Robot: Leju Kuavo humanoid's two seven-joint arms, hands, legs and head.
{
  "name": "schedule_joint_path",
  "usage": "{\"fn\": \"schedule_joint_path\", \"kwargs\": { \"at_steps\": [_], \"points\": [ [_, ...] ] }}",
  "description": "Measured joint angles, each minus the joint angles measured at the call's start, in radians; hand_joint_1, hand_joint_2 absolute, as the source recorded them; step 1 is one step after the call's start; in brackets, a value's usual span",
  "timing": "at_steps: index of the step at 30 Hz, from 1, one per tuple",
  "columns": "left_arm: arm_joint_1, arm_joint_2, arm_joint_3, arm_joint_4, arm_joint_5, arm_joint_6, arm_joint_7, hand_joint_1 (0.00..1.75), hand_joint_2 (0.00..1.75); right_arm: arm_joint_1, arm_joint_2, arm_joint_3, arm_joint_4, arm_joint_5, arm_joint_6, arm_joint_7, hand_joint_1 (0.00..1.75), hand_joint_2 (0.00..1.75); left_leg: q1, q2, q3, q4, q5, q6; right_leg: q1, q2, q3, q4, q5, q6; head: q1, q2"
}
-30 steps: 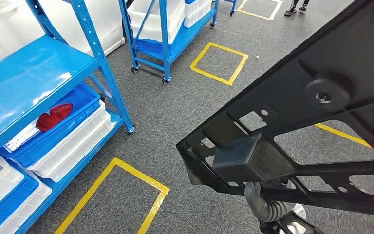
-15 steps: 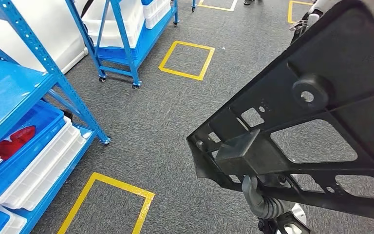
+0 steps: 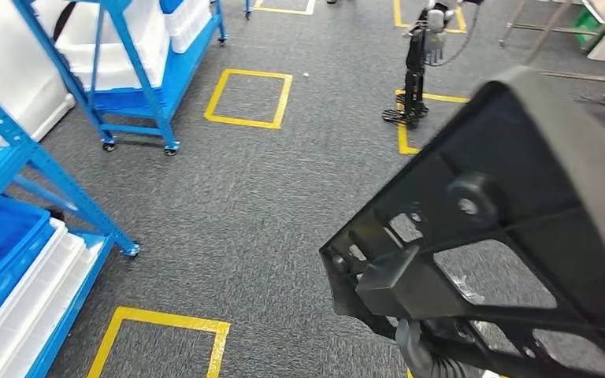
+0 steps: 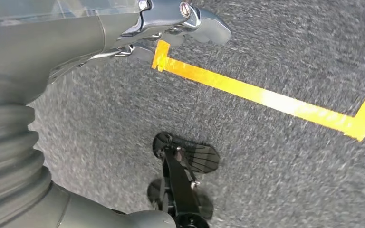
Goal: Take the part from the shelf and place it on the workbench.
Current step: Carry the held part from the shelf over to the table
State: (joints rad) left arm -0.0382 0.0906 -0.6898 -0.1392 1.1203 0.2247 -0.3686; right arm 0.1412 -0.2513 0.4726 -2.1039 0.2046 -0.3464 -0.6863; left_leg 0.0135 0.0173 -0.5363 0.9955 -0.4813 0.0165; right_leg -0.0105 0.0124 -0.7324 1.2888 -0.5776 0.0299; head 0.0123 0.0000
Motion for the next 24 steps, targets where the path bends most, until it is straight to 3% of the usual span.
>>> {"fn": "schedule_joint_path", "kwargs": {
  "at_steps": [1,2,3,5,7,9,10,12,14,15,16,17,18,20,22,23,24],
  "points": [
    [0.001,-0.001,-0.003,0.000,0.000,-0.002,0.000,0.00,1.75,0.007,-0.007,0.006,-0.002,-0.002,-0.010,0.000,1.75,1.75,-0.001,0.015,0.001,0.000,-0.002,0.000,-0.002,-0.003,-0.010,0.019,0.002,0.002,0.000,0.000],
    [0.000,-0.002,-0.006,0.000,-0.001,-0.004,0.000,0.00,1.75,0.012,-0.014,0.013,-0.003,-0.004,-0.017,0.000,1.75,1.75,-0.001,0.029,0.003,0.000,-0.003,-0.002,-0.004,-0.006,0.002,-0.004,0.022,0.003,0.000,0.000],
    [-0.001,-0.004,-0.009,0.000,-0.002,-0.006,0.000,0.00,1.75,0.014,-0.021,0.018,-0.003,-0.006,-0.024,0.000,1.75,1.75,-0.002,0.041,0.005,0.000,-0.006,-0.004,-0.004,-0.015,0.035,-0.065,0.055,0.002,0.000,0.000],
    [-0.003,-0.008,-0.011,0.000,-0.003,-0.010,0.000,0.00,1.75,0.016,-0.031,0.025,-0.005,-0.008,-0.034,0.000,1.75,1.75,-0.005,0.062,0.013,0.001,-0.012,-0.011,0.001,-0.061,0.115,-0.211,0.106,-0.007,0.000,0.000],
    [-0.005,-0.011,-0.013,0.000,-0.003,-0.013,-0.001,0.00,1.75,0.017,-0.036,0.028,-0.007,-0.016,-0.043,0.000,1.75,1.75,-0.009,0.080,0.021,0.001,-0.018,-0.021,0.010,-0.086,0.150,-0.275,0.117,-0.022,-0.003,0.000],
    [-0.008,-0.014,-0.016,0.000,-0.003,-0.016,-0.002,0.00,1.75,0.019,-0.039,0.029,-0.009,-0.030,-0.049,0.000,1.75,1.75,-0.009,0.098,0.028,-0.001,-0.023,-0.031,0.012,-0.063,0.150,-0.279,0.118,-0.034,-0.004,0.000],
    [-0.009,-0.016,-0.018,0.000,-0.003,-0.016,-0.002,0.00,1.75,0.020,-0.040,0.029,-0.010,-0.037,-0.050,0.000,1.75,1.75,-0.008,0.092,0.029,0.005,-0.031,-0.037,0.011,-0.052,0.152,-0.283,0.120,-0.040,-0.005,0.000],
    [-0.010,-0.018,-0.020,0.000,-0.002,-0.018,-0.004,0.00,1.75,0.020,-0.042,0.029,-0.011,-0.047,-0.049,0.000,1.75,1.75,-0.003,0.047,0.006,0.069,-0.075,-0.044,0.005,-0.030,0.158,-0.293,0.126,-0.052,-0.007,0.000],
    [-0.007,-0.020,-0.023,0.000,0.000,-0.019,-0.006,0.00,1.75,0.019,-0.043,0.029,-0.011,-0.055,-0.046,0.000,1.75,1.75,-0.001,0.001,-0.056,0.204,-0.140,-0.046,0.007,-0.007,0.158,-0.294,0.128,-0.058,-0.008,0.000],
    [-0.006,-0.020,-0.024,0.000,0.002,-0.019,-0.008,0.00,1.75,0.019,-0.043,0.029,-0.011,-0.061,-0.043,0.000,1.75,1.75,-0.002,-0.006,-0.087,0.263,-0.158,-0.047,0.008,0.007,0.158,-0.293,0.128,-0.058,-0.008,0.000],
    [-0.004,-0.021,-0.025,0.000,0.004,-0.019,-0.010,0.00,1.75,0.019,-0.043,0.029,-0.010,-0.069,-0.039,0.000,1.75,1.75,-0.002,-0.008,-0.104,0.291,-0.157,-0.046,0.009,0.021,0.159,-0.292,0.128,-0.059,-0.008,0.000],
    [-0.003,-0.021,-0.026,0.000,0.007,-0.019,-0.012,0.00,1.75,0.019,-0.044,0.028,-0.009,-0.077,-0.034,0.000,1.75,1.75,-0.002,-0.010,-0.104,0.280,-0.135,-0.045,0.010,0.036,0.160,-0.291,0.127,-0.058,-0.008,0.000],
    [-0.003,-0.021,-0.026,0.000,0.009,-0.019,-0.013,0.00,1.75,0.019,-0.043,0.028,-0.009,-0.085,-0.030,0.000,1.75,1.75,-0.001,-0.015,-0.086,0.230,-0.097,-0.042,0.010,0.051,0.162,-0.290,0.127,-0.058,-0.008,0.000],
    [-0.003,-0.021,-0.027,0.000,0.011,-0.020,-0.016,0.00,1.75,0.018,-0.043,0.024,-0.009,-0.095,-0.028,0.000,1.75,1.75,0.000,-0.059,-0.033,0.090,-0.024,-0.036,0.009,0.075,0.161,-0.284,0.124,-0.052,-0.008,0.000],
    [-0.003,-0.021,-0.029,0.000,0.012,-0.022,-0.018,0.00,1.75,0.016,-0.040,0.019,-0.008,-0.105,-0.026,0.000,1.75,1.75,0.001,-0.099,-0.008,0.019,-0.002,-0.032,0.006,0.097,0.152,-0.279,0.125,-0.041,-0.008,0.000],
    [-0.005,-0.021,-0.030,0.000,0.012,-0.023,-0.019,0.00,1.75,0.015,-0.038,0.016,-0.008,-0.110,-0.023,0.000,1.75,1.75,-0.001,-0.102,-0.007,0.014,-0.004,-0.029,0.004,0.108,0.147,-0.278,0.127,-0.034,-0.008,0.000],
    [-0.006,-0.021,-0.031,0.000,0.012,-0.024,-0.020,0.00,1.75,0.015,-0.036,0.013,-0.008,-0.115,-0.019,0.000,1.75,1.75,-0.001,-0.091,-0.006,0.011,-0.002,-0.024,0.001,0.120,0.143,-0.280,0.130,-0.027,-0.008,0.000]
  ]
}}
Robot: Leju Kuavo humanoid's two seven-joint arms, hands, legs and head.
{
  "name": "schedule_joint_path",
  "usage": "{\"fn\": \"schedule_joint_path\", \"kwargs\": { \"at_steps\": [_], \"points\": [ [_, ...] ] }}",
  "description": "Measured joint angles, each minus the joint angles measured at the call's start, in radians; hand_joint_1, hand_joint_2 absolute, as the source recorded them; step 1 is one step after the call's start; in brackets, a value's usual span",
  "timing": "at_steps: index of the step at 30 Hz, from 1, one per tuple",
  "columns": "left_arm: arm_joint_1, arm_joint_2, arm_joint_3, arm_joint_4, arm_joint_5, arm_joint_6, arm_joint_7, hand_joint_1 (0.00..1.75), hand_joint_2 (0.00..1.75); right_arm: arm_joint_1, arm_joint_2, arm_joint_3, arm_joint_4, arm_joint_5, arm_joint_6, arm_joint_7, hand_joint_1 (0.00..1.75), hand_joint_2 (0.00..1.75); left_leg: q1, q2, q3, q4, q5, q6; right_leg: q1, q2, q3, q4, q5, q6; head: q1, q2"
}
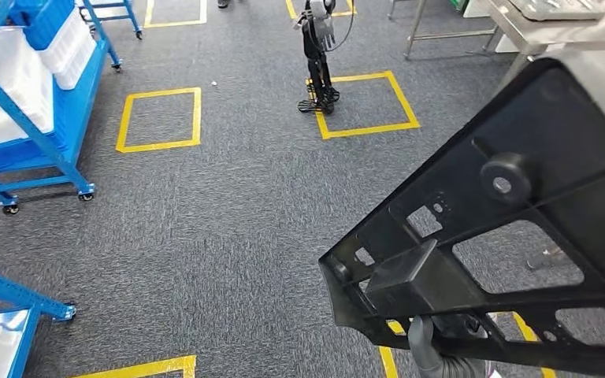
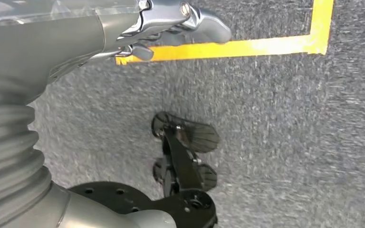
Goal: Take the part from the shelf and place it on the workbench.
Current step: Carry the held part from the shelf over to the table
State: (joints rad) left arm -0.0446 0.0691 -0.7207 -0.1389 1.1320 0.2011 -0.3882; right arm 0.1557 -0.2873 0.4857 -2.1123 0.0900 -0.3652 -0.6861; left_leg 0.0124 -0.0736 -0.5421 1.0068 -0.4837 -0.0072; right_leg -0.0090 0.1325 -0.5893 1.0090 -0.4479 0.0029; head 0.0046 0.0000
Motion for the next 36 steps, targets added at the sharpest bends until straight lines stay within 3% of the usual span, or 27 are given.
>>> {"fn": "schedule_joint_path", "kwargs": {
  "at_steps": [1,3,5,7,8,9,11,13,16,18,21,22,23,24,25,27,29,31,33,35,36],
  "points": [
    [-0.002,-0.001,-0.001,0.000,0.000,0.000,0.000,0.00,1.75,0.001,0.001,-0.003,0.000,-0.002,0.003,0.000,1.75,1.75,0.000,0.012,0.002,-0.004,0.003,0.006,0.000,-0.004,-0.003,0.003,-0.001,0.005,0.000,0.000],
    [-0.005,-0.002,-0.002,0.000,0.000,-0.001,-0.001,0.00,1.75,-0.002,0.003,-0.007,0.000,-0.004,0.005,0.000,1.75,1.75,0.003,0.039,0.005,-0.013,0.008,0.019,0.003,-0.053,-0.029,0.054,-0.033,0.012,0.004,0.000],
    [-0.004,-0.002,-0.003,0.000,0.000,-0.003,0.000,0.00,1.75,-0.011,0.009,-0.009,0.004,-0.003,0.014,0.000,1.75,1.75,0.000,0.067,0.006,-0.015,0.008,0.025,0.002,-0.109,-0.092,0.182,-0.098,0.017,0.007,0.000],
    [-0.002,-0.002,-0.004,0.000,0.000,-0.002,0.005,0.00,1.75,-0.019,0.025,-0.010,0.014,-0.001,0.035,0.000,1.75,1.75,-0.003,0.095,0.006,-0.015,0.006,0.026,-0.002,-0.123,-0.142,0.284,-0.129,0.021,0.007,0.000],
    [-0.003,-0.002,-0.005,0.000,0.001,-0.001,0.008,0.00,1.75,-0.023,0.034,-0.010,0.021,0.000,0.047,0.000,1.75,1.75,-0.003,0.108,0.006,-0.015,0.005,0.025,-0.004,-0.126,-0.141,0.282,-0.117,0.022,0.007,0.000],
    [-0.005,-0.003,-0.005,0.000,0.003,0.001,0.010,0.00,1.75,-0.028,0.045,-0.011,0.028,0.000,0.059,0.000,1.75,1.75,-0.004,0.120,0.008,-0.014,0.003,0.023,-0.004,-0.132,-0.117,0.238,-0.089,0.022,0.007,0.000],
    [-0.009,-0.005,-0.005,0.000,0.008,0.005,0.013,0.00,1.75,-0.040,0.064,-0.011,0.042,-0.003,0.081,0.000,1.75,1.75,-0.006,0.140,0.014,-0.014,-0.003,0.016,0.000,-0.170,-0.038,0.092,-0.029,0.016,0.007,0.000],
    [-0.010,-0.007,-0.005,0.000,0.014,0.010,0.014,0.00,1.75,-0.054,0.082,-0.013,0.053,-0.008,0.096,0.000,1.75,1.75,-0.009,0.157,0.020,-0.013,-0.008,0.006,0.008,-0.197,0.006,0.007,-0.008,0.005,0.006,0.000],
    [-0.012,-0.010,-0.005,0.000,0.019,0.017,0.014,0.00,1.75,-0.061,0.097,-0.021,0.066,-0.017,0.114,0.000,1.75,1.75,-0.009,0.177,0.026,-0.013,-0.015,-0.009,0.012,-0.175,0.006,-0.003,-0.009,-0.009,0.005,0.000],
    [-0.012,-0.012,-0.005,0.000,0.021,0.019,0.014,0.00,1.75,-0.062,0.103,-0.026,0.070,-0.020,0.129,0.000,1.75,1.75,-0.005,0.151,0.013,0.024,-0.043,-0.019,0.006,-0.155,0.009,-0.008,-0.005,-0.018,0.004,0.000],
    [-0.006,-0.016,-0.005,0.000,0.026,0.020,0.013,0.00,1.75,-0.064,0.108,-0.029,0.077,-0.016,0.161,0.000,1.75,1.75,-0.002,0.093,-0.076,0.213,-0.131,-0.025,0.005,-0.123,0.011,-0.011,-0.003,-0.028,0.002,0.000],
    [-0.004,-0.017,-0.005,0.000,0.028,0.020,0.012,0.00,1.75,-0.064,0.108,-0.029,0.081,-0.012,0.168,0.000,1.75,1.75,-0.002,0.087,-0.105,0.266,-0.143,-0.025,0.006,-0.109,0.012,-0.010,-0.003,-0.028,0.001,0.000],
    [-0.001,-0.017,-0.005,0.000,0.030,0.020,0.011,0.00,1.75,-0.064,0.108,-0.029,0.084,-0.006,0.171,0.000,1.75,1.75,-0.002,0.084,-0.118,0.283,-0.134,-0.023,0.007,-0.095,0.013,-0.010,-0.004,-0.029,0.001,0.000],
    [0.000,-0.017,-0.005,0.000,0.031,0.020,0.009,0.00,1.75,-0.064,0.108,-0.029,0.088,0.000,0.171,0.000,1.75,1.75,-0.002,0.080,-0.114,0.262,-0.108,-0.021,0.007,-0.080,0.015,-0.009,-0.004,-0.028,0.001,0.000],
    [0.000,-0.017,-0.005,0.000,0.031,0.019,0.006,0.00,1.75,-0.064,0.108,-0.029,0.091,0.007,0.169,0.000,1.75,1.75,-0.002,0.071,-0.093,0.206,-0.068,-0.018,0.007,-0.067,0.017,-0.008,-0.004,-0.027,0.001,0.000],
    [0.001,-0.017,-0.006,0.000,0.031,0.016,0.000,0.00,1.75,-0.065,0.108,-0.029,0.096,0.017,0.164,0.000,1.75,1.75,0.001,0.024,-0.042,0.072,-0.004,-0.012,0.006,-0.042,0.015,-0.003,-0.007,-0.022,0.001,0.000],
    [0.000,-0.016,-0.008,0.000,0.029,0.011,-0.005,0.00,1.75,-0.067,0.108,-0.028,0.099,0.022,0.159,0.000,1.75,1.75,0.001,-0.008,-0.019,0.008,0.010,-0.007,0.005,-0.020,0.008,0.001,-0.007,-0.010,0.001,0.000],
    [-0.004,-0.017,-0.012,0.000,0.026,0.005,-0.009,0.00,1.75,-0.067,0.108,-0.029,0.103,0.022,0.154,0.000,1.75,1.75,0.001,0.008,-0.014,0.002,0.010,0.002,0.002,-0.001,0.002,0.001,-0.005,0.003,0.001,0.000],
    [-0.008,-0.016,-0.018,0.000,0.022,-0.002,-0.013,0.00,1.75,-0.067,0.108,-0.031,0.106,0.021,0.151,0.000,1.75,1.75,0.003,0.032,-0.010,-0.006,0.015,0.014,0.004,-0.033,-0.012,0.029,-0.024,0.013,0.004,0.000],
    [-0.008,-0.014,-0.024,0.000,0.019,-0.009,-0.015,0.00,1.75,-0.070,0.107,-0.035,0.109,0.017,0.150,0.000,1.75,1.75,0.001,0.060,-0.009,-0.010,0.016,0.023,0.004,-0.094,-0.062,0.133,-0.082,0.021,0.008,0.000],
    [-0.006,-0.013,-0.026,0.000,0.019,-0.011,-0.015,0.00,1.75,-0.070,0.106,-0.037,0.111,0.015,0.151,0.000,1.75,1.75,-0.001,0.073,-0.009,-0.010,0.015,0.025,0.002,-0.111,-0.096,0.202,-0.114,0.025,0.010,0.000]
  ]
}}
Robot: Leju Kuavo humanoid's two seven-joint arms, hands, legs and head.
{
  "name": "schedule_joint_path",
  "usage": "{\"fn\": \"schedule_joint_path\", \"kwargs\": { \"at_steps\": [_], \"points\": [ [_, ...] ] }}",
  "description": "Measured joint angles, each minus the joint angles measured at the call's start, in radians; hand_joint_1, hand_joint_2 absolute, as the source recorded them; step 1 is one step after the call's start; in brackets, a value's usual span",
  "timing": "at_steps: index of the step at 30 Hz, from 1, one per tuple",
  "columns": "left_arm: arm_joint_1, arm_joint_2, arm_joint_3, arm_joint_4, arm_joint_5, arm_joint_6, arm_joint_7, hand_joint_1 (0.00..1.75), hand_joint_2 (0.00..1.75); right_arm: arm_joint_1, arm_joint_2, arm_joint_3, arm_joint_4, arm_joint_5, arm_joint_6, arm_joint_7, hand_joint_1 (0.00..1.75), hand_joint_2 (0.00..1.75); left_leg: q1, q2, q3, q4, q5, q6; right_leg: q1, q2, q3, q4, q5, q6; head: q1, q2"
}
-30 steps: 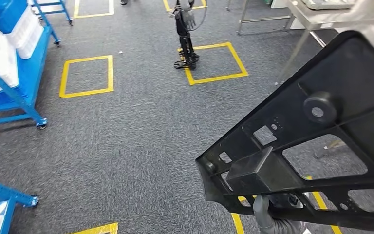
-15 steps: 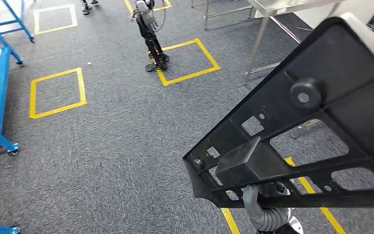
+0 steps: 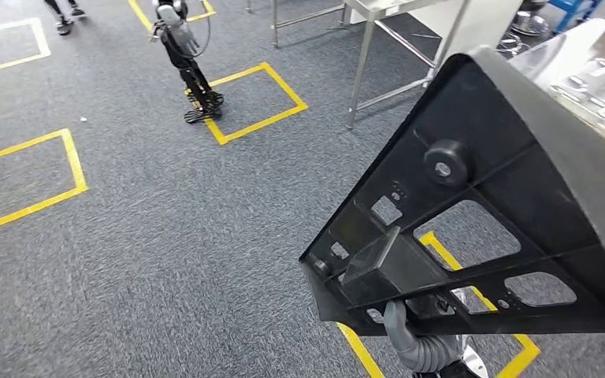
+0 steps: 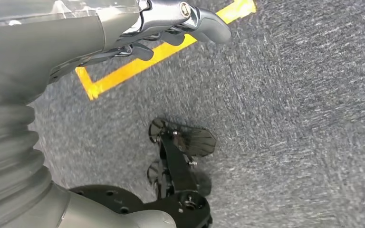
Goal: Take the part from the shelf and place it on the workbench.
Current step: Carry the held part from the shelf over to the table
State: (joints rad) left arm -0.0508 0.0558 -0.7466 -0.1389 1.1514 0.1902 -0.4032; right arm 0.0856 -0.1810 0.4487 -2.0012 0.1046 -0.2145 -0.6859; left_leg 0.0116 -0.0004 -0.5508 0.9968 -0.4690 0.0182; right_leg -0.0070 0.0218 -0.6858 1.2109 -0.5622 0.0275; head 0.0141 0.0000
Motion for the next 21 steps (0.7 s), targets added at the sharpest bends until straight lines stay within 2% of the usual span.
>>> {"fn": "schedule_joint_path", "kwargs": {
  "at_steps": [1,2,3,4,5,7,8,10,11,13,14,15,16,17,18,19,20,21],
  "points": [
    [0.001,0.001,-0.001,0.000,0.000,-0.002,0.000,0.00,1.75,0.000,-0.001,-0.001,0.002,-0.003,0.002,0.000,1.75,1.75,-0.002,0.014,0.000,0.000,-0.001,0.001,-0.003,-0.008,-0.029,0.057,-0.020,0.003,0.000,0.000],
    [0.001,0.001,-0.002,0.000,0.000,-0.003,0.001,0.00,1.75,0.001,-0.001,-0.002,0.005,-0.008,0.005,0.000,1.75,1.75,-0.003,0.027,0.001,0.000,-0.003,0.001,-0.004,-0.012,-0.041,0.082,-0.021,0.005,0.000,0.000],
    [0.000,0.001,-0.003,0.000,0.000,-0.004,0.001,0.00,1.75,0.000,-0.002,-0.004,0.007,-0.013,0.010,0.000,1.75,1.75,-0.003,0.040,0.002,0.001,-0.005,0.000,-0.005,-0.016,-0.033,0.067,-0.004,0.006,0.000,0.000],
    [-0.003,0.001,-0.003,0.000,0.001,-0.005,0.002,0.00,1.75,-0.001,-0.002,-0.005,0.010,-0.018,0.017,0.000,1.75,1.75,-0.004,0.051,0.005,0.001,-0.007,-0.002,-0.005,-0.025,-0.003,0.011,0.028,0.004,0.000,0.000],
    [-0.005,0.001,-0.003,0.000,0.001,-0.006,0.002,0.00,1.75,-0.005,-0.002,-0.007,0.012,-0.023,0.026,0.000,1.75,1.75,-0.004,0.062,0.008,0.001,-0.010,-0.004,-0.003,-0.046,0.038,-0.067,0.061,0.000,0.000,0.000],
    [-0.008,0.001,-0.004,0.000,0.003,-0.007,0.002,0.00,1.75,-0.018,-0.002,-0.010,0.017,-0.033,0.045,0.000,1.75,1.75,-0.008,0.081,0.015,0.001,-0.015,-0.012,0.006,-0.082,0.099,-0.183,0.099,-0.013,-0.001,0.000],
    [-0.009,0.001,-0.004,0.000,0.004,-0.007,0.002,0.00,1.75,-0.025,-0.002,-0.012,0.020,-0.039,0.055,0.000,1.75,1.75,-0.009,0.090,0.017,0.001,-0.018,-0.017,0.010,-0.089,0.109,-0.205,0.103,-0.019,-0.002,0.000],
    [-0.012,0.001,-0.005,0.000,0.008,-0.008,0.001,0.00,1.75,-0.034,-0.002,-0.017,0.023,-0.051,0.073,0.000,1.75,1.75,-0.011,0.109,0.023,-0.002,-0.021,-0.028,0.012,-0.068,0.108,-0.209,0.104,-0.028,-0.003,0.000],
    [-0.013,0.001,-0.005,0.000,0.010,-0.009,0.001,0.00,1.75,-0.036,-0.002,-0.020,0.025,-0.055,0.081,0.000,1.75,1.75,-0.009,0.106,0.025,0.002,-0.026,-0.033,0.009,-0.057,0.110,-0.214,0.107,-0.032,-0.003,0.000],
    [-0.014,0.001,-0.006,0.000,0.013,-0.011,-0.001,0.00,1.75,-0.044,0.000,-0.022,0.026,-0.059,0.093,0.000,1.75,1.75,-0.006,0.067,0.007,0.054,-0.062,-0.041,0.002,-0.038,0.117,-0.225,0.113,-0.042,-0.006,0.000],
    [-0.014,0.001,-0.007,0.000,0.015,-0.011,-0.002,0.00,1.75,-0.049,0.002,-0.023,0.027,-0.060,0.098,0.000,1.75,1.75,-0.002,0.039,-0.019,0.112,-0.093,-0.044,0.001,-0.028,0.119,-0.227,0.114,-0.045,-0.009,0.000],
    [-0.012,0.001,-0.008,0.000,0.017,-0.011,-0.002,0.00,1.75,-0.052,0.003,-0.023,0.028,-0.060,0.102,0.000,1.75,1.75,-0.001,0.021,-0.053,0.184,-0.127,-0.047,0.001,-0.017,0.119,-0.227,0.114,-0.047,-0.011,0.000],
    [-0.010,0.001,-0.009,0.000,0.018,-0.011,-0.001,0.00,1.75,-0.054,0.005,-0.023,0.029,-0.060,0.106,0.000,1.75,1.75,0.000,0.013,-0.086,0.249,-0.149,-0.049,0.001,-0.005,0.119,-0.226,0.114,-0.048,-0.012,0.000],
    [-0.008,0.001,-0.009,0.000,0.020,-0.011,-0.001,0.00,1.75,-0.054,0.006,-0.023,0.030,-0.060,0.108,0.000,1.75,1.75,0.001,0.010,-0.107,0.288,-0.154,-0.051,0.001,0.009,0.119,-0.224,0.113,-0.049,-0.012,0.000],
    [-0.007,0.001,-0.010,0.000,0.021,-0.010,0.000,0.00,1.75,-0.054,0.006,-0.023,0.031,-0.060,0.109,0.000,1.75,1.75,0.001,0.009,-0.111,0.287,-0.138,-0.052,0.001,0.024,0.120,-0.222,0.112,-0.048,-0.012,0.000],
    [-0.007,0.001,-0.010,0.000,0.023,-0.010,0.000,0.00,1.75,-0.054,0.006,-0.023,0.031,-0.061,0.111,0.000,1.75,1.75,0.003,0.005,-0.095,0.245,-0.104,-0.052,0.000,0.038,0.120,-0.218,0.111,-0.046,-0.013,0.000],
    [-0.006,0.002,-0.010,0.000,0.025,-0.008,0.001,0.00,1.75,-0.054,0.006,-0.023,0.031,-0.063,0.115,0.000,1.75,1.75,0.006,-0.009,-0.068,0.176,-0.062,-0.052,0.000,0.052,0.120,-0.215,0.108,-0.043,-0.013,0.000],
    [-0.006,0.003,-0.010,0.000,0.028,-0.007,0.002,0.00,1.75,-0.054,0.006,-0.023,0.031,-0.066,0.118,0.000,1.75,1.75,0.009,-0.033,-0.040,0.107,-0.032,-0.051,0.000,0.064,0.118,-0.209,0.106,-0.039,-0.013,0.000]
  ]
}}
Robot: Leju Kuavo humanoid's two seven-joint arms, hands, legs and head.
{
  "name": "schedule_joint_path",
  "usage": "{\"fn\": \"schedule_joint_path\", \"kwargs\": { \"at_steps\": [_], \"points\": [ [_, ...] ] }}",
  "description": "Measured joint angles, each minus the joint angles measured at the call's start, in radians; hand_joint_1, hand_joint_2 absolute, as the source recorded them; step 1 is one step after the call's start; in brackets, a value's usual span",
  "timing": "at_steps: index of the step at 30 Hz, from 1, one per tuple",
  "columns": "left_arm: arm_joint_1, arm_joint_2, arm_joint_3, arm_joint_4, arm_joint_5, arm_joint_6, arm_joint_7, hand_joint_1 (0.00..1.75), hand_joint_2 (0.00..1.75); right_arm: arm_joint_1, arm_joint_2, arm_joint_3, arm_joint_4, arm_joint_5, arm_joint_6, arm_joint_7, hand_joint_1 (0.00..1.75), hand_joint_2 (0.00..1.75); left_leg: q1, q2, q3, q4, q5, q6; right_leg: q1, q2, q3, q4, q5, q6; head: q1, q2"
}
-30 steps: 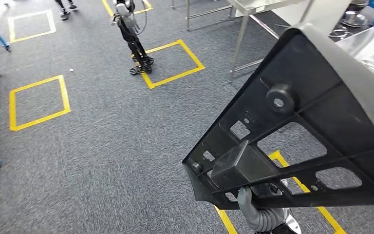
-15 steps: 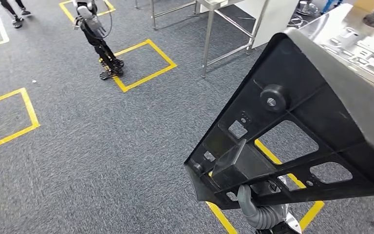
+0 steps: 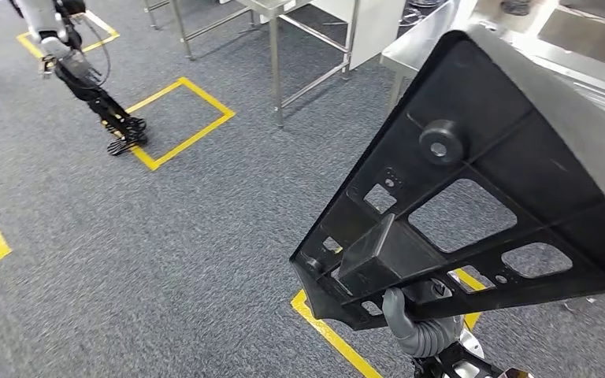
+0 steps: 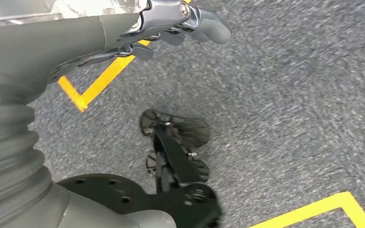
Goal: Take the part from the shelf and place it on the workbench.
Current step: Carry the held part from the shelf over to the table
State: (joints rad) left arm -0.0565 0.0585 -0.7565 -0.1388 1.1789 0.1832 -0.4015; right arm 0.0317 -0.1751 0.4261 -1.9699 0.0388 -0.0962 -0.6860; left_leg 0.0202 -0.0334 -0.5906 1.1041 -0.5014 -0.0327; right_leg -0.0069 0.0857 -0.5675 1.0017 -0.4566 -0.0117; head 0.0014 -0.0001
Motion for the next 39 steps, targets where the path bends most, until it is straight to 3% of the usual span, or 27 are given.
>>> {"fn": "schedule_joint_path", "kwargs": {
  "at_steps": [2,3,5,7,9,11,12,14,16,18,20,21,23,25,26,27,28,29,31,33,35,37,39],
  "points": [
    [0.001,0.001,0.000,0.000,0.005,0.003,0.001,0.00,1.75,0.000,0.000,0.000,0.000,-0.007,0.007,0.000,1.75,1.75,0.003,-0.038,0.031,-0.079,0.023,0.005,-0.001,0.022,-0.010,0.009,-0.002,0.010,0.001,0.000],
    [0.001,0.001,0.000,0.000,0.007,0.004,0.001,0.00,1.75,0.000,0.000,0.000,-0.001,-0.011,0.009,0.000,1.75,1.75,0.002,-0.043,0.033,-0.085,0.019,0.010,-0.002,0.033,-0.015,0.010,0.000,0.016,0.001,0.000],
    [-0.002,0.000,0.000,0.000,0.010,0.005,-0.001,0.00,1.75,0.000,0.000,0.000,-0.001,-0.019,0.016,0.000,1.75,1.75,0.002,-0.022,0.034,-0.091,0.023,0.022,-0.005,0.043,-0.022,0.011,0.003,0.029,0.001,0.000],
    [-0.002,0.000,0.000,0.000,0.012,0.006,-0.004,0.00,1.75,-0.003,0.000,0.000,-0.001,-0.029,0.022,0.000,1.75,1.75,0.004,0.004,0.038,-0.100,0.028,0.037,-0.003,-0.005,-0.044,0.053,-0.023,0.039,0.006,0.000],
    [0.001,0.001,0.000,0.000,0.014,0.006,-0.006,0.00,1.75,-0.007,0.000,-0.001,0.000,-0.037,0.027,0.000,1.75,1.75,0.000,0.031,0.040,-0.103,0.028,0.045,-0.004,-0.063,-0.102,0.170,-0.083,0.046,0.011,0.000],
    [0.005,0.002,-0.001,0.000,0.014,0.006,-0.006,0.00,1.75,-0.008,0.000,-0.001,0.003,-0.043,0.030,0.000,1.75,1.75,-0.003,0.058,0.039,-0.102,0.025,0.047,-0.007,-0.077,-0.157,0.279,-0.119,0.051,0.011,0.000],
    [0.005,0.002,-0.001,0.000,0.014,0.006,-0.007,0.00,1.75,-0.007,0.000,-0.001,0.004,-0.043,0.030,0.000,1.75,1.75,-0.003,0.071,0.040,-0.102,0.024,0.046,-0.008,-0.080,-0.161,0.287,-0.112,0.052,0.011,0.000],
    [0.002,0.002,-0.004,0.000,0.013,0.005,-0.008,0.00,1.75,-0.005,0.000,-0.002,0.005,-0.043,0.030,0.000,1.75,1.75,-0.003,0.094,0.045,-0.101,0.020,0.042,-0.008,-0.097,-0.107,0.186,-0.053,0.049,0.011,0.000],
    [0.000,0.002,-0.009,0.000,0.009,0.003,-0.008,0.00,1.75,-0.002,0.001,-0.003,0.005,-0.042,0.028,0.000,1.75,1.75,-0.007,0.112,0.052,-0.101,0.014,0.034,-0.001,-0.137,-0.037,0.053,-0.008,0.037,0.010,0.000],
    [-0.002,0.004,-0.013,0.000,0.007,0.002,-0.009,0.00,1.75,0.003,0.003,-0.003,0.005,-0.041,0.025,0.000,1.75,1.75,-0.010,0.128,0.059,-0.102,0.009,0.023,0.007,-0.150,-0.015,0.007,-0.003,0.025,0.008,0.000],
    [-0.005,0.005,-0.016,0.000,0.007,0.002,-0.009,0.00,1.75,0.011,0.004,-0.003,0.005,-0.040,0.025,0.000,1.75,1.75,-0.009,0.144,0.067,-0.104,0.003,0.011,0.006,-0.126,-0.015,0.003,-0.001,0.015,0.008,0.000],
    [-0.006,0.005,-0.017,0.000,0.008,0.002,-0.009,0.00,1.75,0.014,0.005,-0.003,0.005,-0.041,0.027,0.000,1.75,1.75,-0.008,0.135,0.068,-0.098,-0.005,0.006,0.003,-0.115,-0.012,-0.001,0.002,0.009,0.007,0.000],
    [-0.007,0.007,-0.017,0.000,0.011,-0.001,-0.009,0.00,1.75,0.015,0.009,-0.003,0.005,-0.042,0.034,0.000,1.75,1.75,-0.004,0.090,0.042,-0.030,-0.049,-0.003,-0.003,-0.094,-0.006,-0.009,0.008,-0.001,0.004,0.000],
    [-0.004,0.007,-0.018,0.000,0.014,-0.005,-0.009,0.00,1.75,0.014,0.014,-0.003,0.006,-0.043,0.042,0.000,1.75,1.75,-0.001,0.050,-0.024,0.105,-0.111,-0.007,-0.001,-0.071,-0.006,-0.009,0.008,-0.007,0.001,0.000],
    [-0.003,0.007,-0.018,0.000,0.014,-0.007,-0.009,0.00,1.75,0.014,0.015,-0.003,0.008,-0.045,0.046,0.000,1.75,1.75,-0.001,0.044,-0.053,0.160,-0.126,-0.009,0.000,-0.057,-0.006,-0.008,0.007,-0.008,0.001,0.000],
    [-0.001,0.007,-0.018,0.000,0.014,-0.009,-0.009,0.00,1.75,0.014,0.016,-0.003,0.009,-0.048,0.050,0.000,1.75,1.75,-0.001,0.042,-0.069,0.183,-0.121,-0.009,0.001,-0.043,-0.005,-0.006,0.006,-0.009,0.001,0.000],
    [-0.001,0.007,-0.018,0.000,0.014,-0.010,-0.009,0.00,1.75,0.014,0.016,-0.003,0.010,-0.050,0.055,0.000,1.75,1.75,-0.001,0.040,-0.066,0.164,-0.095,-0.008,0.002,-0.028,-0.004,-0.005,0.005,-0.009,0.001,0.000],
    [-0.001,0.007,-0.019,0.000,0.014,-0.012,-0.008,0.00,1.75,0.013,0.016,-0.003,0.011,-0.053,0.059,0.000,1.75,1.75,-0.001,0.034,-0.047,0.110,-0.055,-0.005,0.002,-0.014,-0.002,-0.003,0.004,-0.007,0.001,0.000],
    [0.000,0.008,-0.020,0.001,0.010,-0.015,-0.002,0.00,1.75,0.012,0.018,-0.003,0.013,-0.056,0.064,0.000,1.75,1.75,0.000,-0.007,0.006,-0.027,0.010,0.004,0.001,0.011,-0.002,0.002,0.000,-0.002,0.002,0.000],
    [0.000,0.008,-0.025,0.001,0.005,-0.017,0.010,0.00,1.75,0.010,0.019,-0.003,0.016,-0.057,0.064,0.000,1.75,1.75,-0.002,-0.036,0.032,-0.091,0.024,0.014,-0.002,0.031,-0.008,0.005,0.000,0.009,0.002,0.000],
    [-0.002,0.008,-0.033,0.001,0.002,-0.019,0.021,0.00,1.75,0.013,0.019,-0.004,0.016,-0.058,0.062,0.000,1.75,1.75,-0.003,-0.022,0.036,-0.097,0.023,0.023,-0.005,0.047,-0.013,0.003,0.002,0.023,0.002,0.000],
    [-0.003,0.008,-0.040,0.001,0.001,-0.020,0.032,0.00,1.75,0.018,0.019,-0.007,0.015,-0.060,0.061,0.000,1.75,1.75,0.000,0.001,0.043,-0.108,0.028,0.037,-0.001,0.007,-0.024,0.026,-0.014,0.033,0.004,0.000],
    [0.002,0.008,-0.044,0.001,0.001,-0.017,0.044,0.00,1.75,0.020,0.019,-0.014,0.014,-0.063,0.062,0.000,1.75,1.75,0.001,0.028,0.048,-0.115,0.029,0.047,-0.001,-0.057,-0.073,0.124,-0.068,0.040,0.007,0.000]
  ]
}}
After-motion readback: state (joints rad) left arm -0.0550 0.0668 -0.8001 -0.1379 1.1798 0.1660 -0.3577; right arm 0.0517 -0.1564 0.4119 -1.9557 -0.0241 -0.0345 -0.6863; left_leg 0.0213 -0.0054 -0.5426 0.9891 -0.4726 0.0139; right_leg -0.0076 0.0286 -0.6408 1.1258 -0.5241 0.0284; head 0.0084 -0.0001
